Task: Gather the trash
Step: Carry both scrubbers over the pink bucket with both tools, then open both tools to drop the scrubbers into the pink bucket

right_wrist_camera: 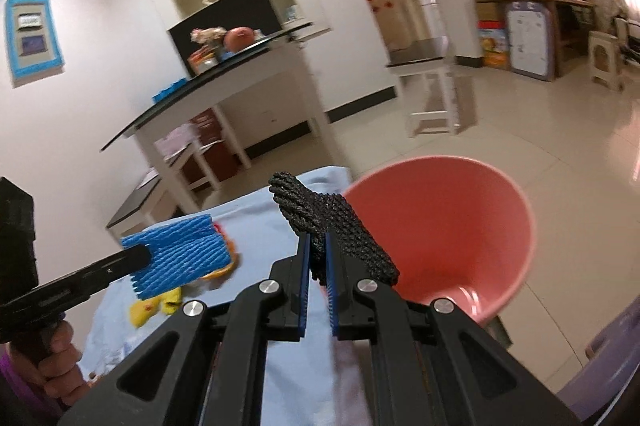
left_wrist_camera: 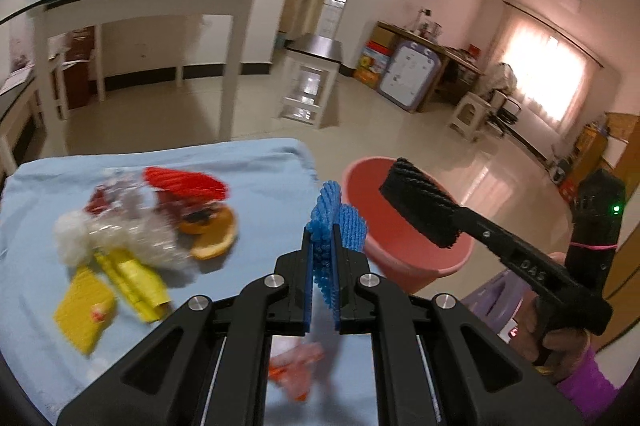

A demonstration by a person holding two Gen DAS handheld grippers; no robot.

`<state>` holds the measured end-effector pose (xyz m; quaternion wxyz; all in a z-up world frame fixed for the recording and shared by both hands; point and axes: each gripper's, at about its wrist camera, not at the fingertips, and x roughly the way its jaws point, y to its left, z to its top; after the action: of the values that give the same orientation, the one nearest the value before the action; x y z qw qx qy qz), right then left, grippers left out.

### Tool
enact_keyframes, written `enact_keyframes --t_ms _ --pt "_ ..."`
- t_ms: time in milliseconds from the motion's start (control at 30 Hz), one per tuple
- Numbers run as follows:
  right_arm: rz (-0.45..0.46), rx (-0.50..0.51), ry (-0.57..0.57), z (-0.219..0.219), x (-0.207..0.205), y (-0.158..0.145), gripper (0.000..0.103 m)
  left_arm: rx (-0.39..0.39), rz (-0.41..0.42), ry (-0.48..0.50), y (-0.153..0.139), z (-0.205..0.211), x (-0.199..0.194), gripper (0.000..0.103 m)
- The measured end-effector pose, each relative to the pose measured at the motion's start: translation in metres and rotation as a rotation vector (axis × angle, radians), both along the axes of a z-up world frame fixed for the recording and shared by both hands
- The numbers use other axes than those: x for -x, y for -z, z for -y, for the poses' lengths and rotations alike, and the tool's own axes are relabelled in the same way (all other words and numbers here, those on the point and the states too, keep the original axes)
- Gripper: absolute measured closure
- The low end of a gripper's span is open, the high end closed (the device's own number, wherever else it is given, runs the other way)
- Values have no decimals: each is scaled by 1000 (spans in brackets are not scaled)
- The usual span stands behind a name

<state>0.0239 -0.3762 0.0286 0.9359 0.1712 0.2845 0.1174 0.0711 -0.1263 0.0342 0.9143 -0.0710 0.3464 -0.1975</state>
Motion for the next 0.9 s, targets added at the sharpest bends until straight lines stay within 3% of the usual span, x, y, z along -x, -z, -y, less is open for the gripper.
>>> enact_keyframes --t_ms 333,600,667,733,800,833,900 --pt "-55 8 87 47 -13 21 95 -35 -48 115 17 67 -26 96" --pt "-68 18 106 55 -18 29 93 -83 -74 159 31 101 -45 96" --pt "-70 25 115 57 -19 31 91 -91 -79 162 35 109 -49 96" --pt "-73 28 127 55 -18 32 76 -88 -83 161 37 115 -51 96" --pt "-70 28 139 58 -17 32 68 -84 -93 162 38 119 -53 96" --pt "-68 30 143 58 -17 31 67 -81 -99 161 39 120 -55 94" --pt "-67 35 150 61 -14 32 67 -70 -119 157 43 121 -58 80"
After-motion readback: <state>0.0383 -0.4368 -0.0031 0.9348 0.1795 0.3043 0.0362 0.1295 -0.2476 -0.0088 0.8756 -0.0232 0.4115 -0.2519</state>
